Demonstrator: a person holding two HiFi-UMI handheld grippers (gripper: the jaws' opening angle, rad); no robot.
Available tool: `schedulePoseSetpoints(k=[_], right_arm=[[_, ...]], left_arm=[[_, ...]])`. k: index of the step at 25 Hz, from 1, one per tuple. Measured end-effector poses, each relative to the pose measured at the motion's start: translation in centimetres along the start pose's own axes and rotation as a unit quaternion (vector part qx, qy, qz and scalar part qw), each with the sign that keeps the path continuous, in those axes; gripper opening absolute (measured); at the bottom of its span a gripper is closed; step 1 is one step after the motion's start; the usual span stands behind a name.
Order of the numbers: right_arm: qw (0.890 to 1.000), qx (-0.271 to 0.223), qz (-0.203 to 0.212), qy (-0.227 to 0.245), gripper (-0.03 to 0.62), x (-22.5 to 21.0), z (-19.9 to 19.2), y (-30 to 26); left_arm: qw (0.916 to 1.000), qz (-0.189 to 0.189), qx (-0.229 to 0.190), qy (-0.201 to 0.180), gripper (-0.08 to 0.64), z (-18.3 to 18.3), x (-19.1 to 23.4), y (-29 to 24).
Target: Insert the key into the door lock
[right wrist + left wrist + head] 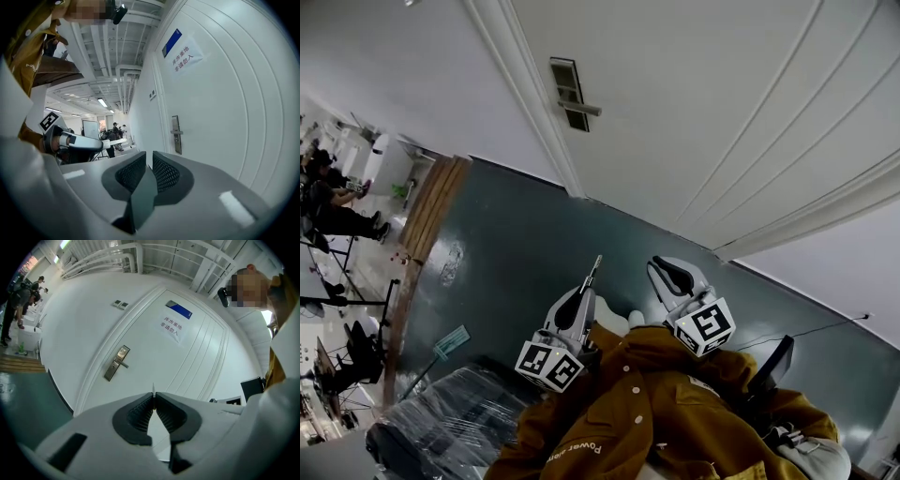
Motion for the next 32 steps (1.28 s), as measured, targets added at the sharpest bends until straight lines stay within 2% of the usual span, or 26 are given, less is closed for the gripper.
schedulePoseSetpoints(k=[5,11,15,19,25,32], right_arm=[[1.000,0.003,0.005,0.001,0.051,-1.7,0.4,-3.2],[1.000,0.015,-0.007,0.002,0.051,-3.5,0.8,-8.3],[0.999,0.020,-0.026,0.002,0.051,-4.3,0.9,-12.5],[0.998,0.021,-0.058,0.002,0.049,-4.8,1.7,-16.2],[0.995,-0.001,-0.102,0.017,0.029,-5.9,3.3,-19.9],[0.994,-0.021,-0.092,0.058,0.028,-10.8,6.8,-24.7]], left_arm=[[0.9999,0.006,-0.006,0.005,0.025,1.6,2.4,-3.0],[0.9998,0.002,-0.001,0.019,0.025,4.4,6.8,-7.0],[0.9996,-0.004,0.002,0.028,0.025,6.8,11.1,-9.5],[0.9987,-0.028,0.020,0.036,0.025,9.2,13.6,-11.8],[0.9966,-0.058,0.041,0.043,0.025,11.2,15.6,-14.5],[0.9956,-0.062,0.054,0.044,0.025,12.2,15.3,-18.2]])
Point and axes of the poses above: the fingertips, and each gripper's own axes: y backward along the fingers, x to its left, z out of its top, the point moved 8 cm from there along y, backward along the fingers, and after that the axes turned 7 degrees about -x, right-handed, at the moved point
